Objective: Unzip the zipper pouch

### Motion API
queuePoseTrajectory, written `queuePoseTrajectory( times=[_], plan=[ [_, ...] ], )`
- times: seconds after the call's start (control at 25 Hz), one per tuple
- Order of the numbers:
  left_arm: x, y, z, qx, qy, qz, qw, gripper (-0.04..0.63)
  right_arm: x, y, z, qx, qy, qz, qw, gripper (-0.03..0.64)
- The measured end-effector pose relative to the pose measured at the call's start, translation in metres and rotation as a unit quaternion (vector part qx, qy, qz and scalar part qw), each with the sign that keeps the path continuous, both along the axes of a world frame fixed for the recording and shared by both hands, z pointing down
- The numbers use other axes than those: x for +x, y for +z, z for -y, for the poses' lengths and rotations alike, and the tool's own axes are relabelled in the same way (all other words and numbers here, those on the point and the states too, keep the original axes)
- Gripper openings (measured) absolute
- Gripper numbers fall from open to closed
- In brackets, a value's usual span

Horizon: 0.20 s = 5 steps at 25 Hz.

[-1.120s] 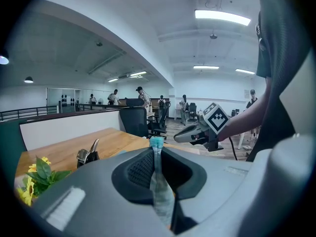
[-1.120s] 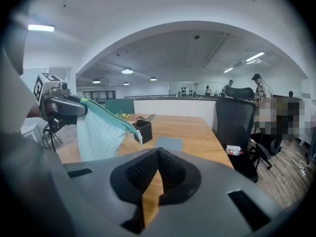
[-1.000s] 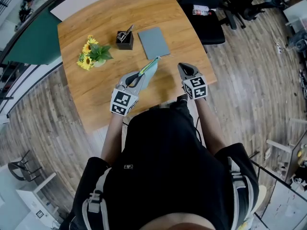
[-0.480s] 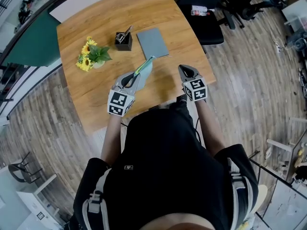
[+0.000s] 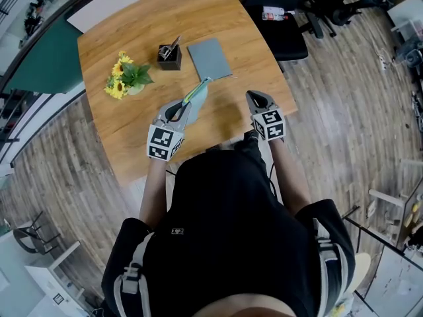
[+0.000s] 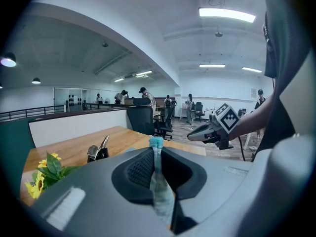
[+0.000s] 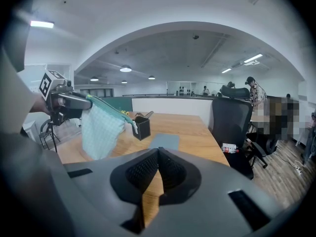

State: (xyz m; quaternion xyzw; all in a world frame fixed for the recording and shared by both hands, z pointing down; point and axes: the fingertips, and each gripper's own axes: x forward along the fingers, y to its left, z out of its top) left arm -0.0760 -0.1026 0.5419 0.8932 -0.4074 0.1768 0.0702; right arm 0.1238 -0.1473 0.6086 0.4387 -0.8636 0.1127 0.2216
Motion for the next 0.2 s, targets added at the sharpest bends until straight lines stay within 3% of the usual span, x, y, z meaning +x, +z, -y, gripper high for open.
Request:
queuePoseTrajectory(
  times=[0.2],
  plan=[
    [-0.0010,-0.0013,-0.0001,0.001,-0.005,-0.004,1.0000,0.029,0.0018,0.0002,-0.0024,-0.002,0.002,-0.001,1.000,0.002]
  ],
)
